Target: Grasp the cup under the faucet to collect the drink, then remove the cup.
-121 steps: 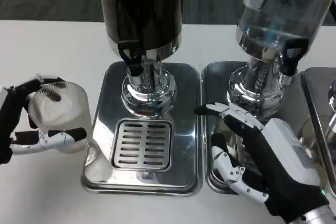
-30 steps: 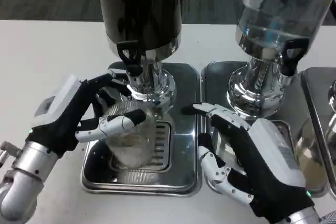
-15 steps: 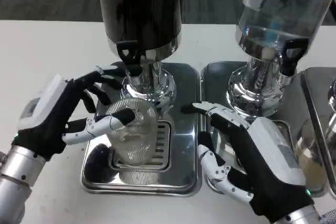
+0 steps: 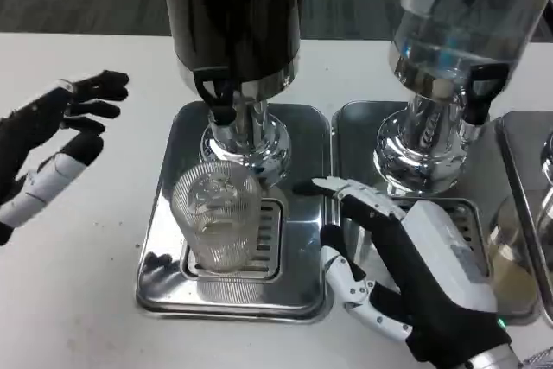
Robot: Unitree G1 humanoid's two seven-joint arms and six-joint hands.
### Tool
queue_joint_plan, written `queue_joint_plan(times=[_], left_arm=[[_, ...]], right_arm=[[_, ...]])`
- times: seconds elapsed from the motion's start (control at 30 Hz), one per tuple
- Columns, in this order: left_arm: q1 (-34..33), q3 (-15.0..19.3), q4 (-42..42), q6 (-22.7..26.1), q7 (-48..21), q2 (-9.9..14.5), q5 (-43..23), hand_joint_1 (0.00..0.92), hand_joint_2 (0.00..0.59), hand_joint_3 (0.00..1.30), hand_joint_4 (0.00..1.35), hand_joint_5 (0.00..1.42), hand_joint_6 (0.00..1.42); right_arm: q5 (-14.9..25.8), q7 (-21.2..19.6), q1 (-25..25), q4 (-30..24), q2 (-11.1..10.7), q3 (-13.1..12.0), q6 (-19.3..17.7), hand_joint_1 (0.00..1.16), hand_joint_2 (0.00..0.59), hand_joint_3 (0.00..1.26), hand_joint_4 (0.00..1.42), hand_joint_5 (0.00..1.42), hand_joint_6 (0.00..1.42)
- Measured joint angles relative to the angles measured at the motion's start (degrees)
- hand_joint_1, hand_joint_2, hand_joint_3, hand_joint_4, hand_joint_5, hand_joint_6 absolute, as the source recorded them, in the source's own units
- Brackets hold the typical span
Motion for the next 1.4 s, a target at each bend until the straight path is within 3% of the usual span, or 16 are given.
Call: queue_joint_plan(times=[0.17, 0.27, 0.53, 0.87, 1.4], left_arm=[[-3.58, 2.52, 2.14, 6.08, -18.18, -0.42, -16.07, 0.0, 0.087, 0.38, 0.32, 0.35, 0.42], [-6.21, 4.52, 2.48, 10.13, -26.07, -0.66, -21.12, 0.0, 0.075, 0.41, 0.36, 0.36, 0.4], [-11.92, 9.52, 3.69, 28.5, -41.99, -0.71, -29.28, 0.0, 0.045, 0.46, 0.41, 0.41, 0.37], [-16.19, 11.68, 3.94, 44.42, -51.41, -0.18, -29.4, 0.0, 0.051, 0.45, 0.37, 0.37, 0.31], [-21.22, 11.44, 4.86, 53.53, -55.27, -0.16, -28.5, 0.0, 0.045, 0.25, 0.15, 0.18, 0.14]], right_arm=[[0.0, -0.3, 0.24, 0.0, 0.04, -0.02, 0.0, 0.37, 0.586, 0.29, 0.21, 0.17, 0.31], [-0.01, -0.52, 0.29, 0.0, 0.16, 0.01, 0.0, 0.37, 0.586, 0.29, 0.21, 0.17, 0.31], [-0.17, -1.24, 0.2, 0.36, 0.58, 0.29, 0.0, 0.37, 0.586, 0.29, 0.21, 0.17, 0.3], [-0.24, -1.88, -0.06, 1.24, 0.93, 0.45, 0.0, 0.37, 0.586, 0.29, 0.21, 0.17, 0.3], [-0.17, -2.58, -0.62, 2.63, 1.78, 0.59, -0.02, 0.37, 0.586, 0.29, 0.21, 0.17, 0.29]])
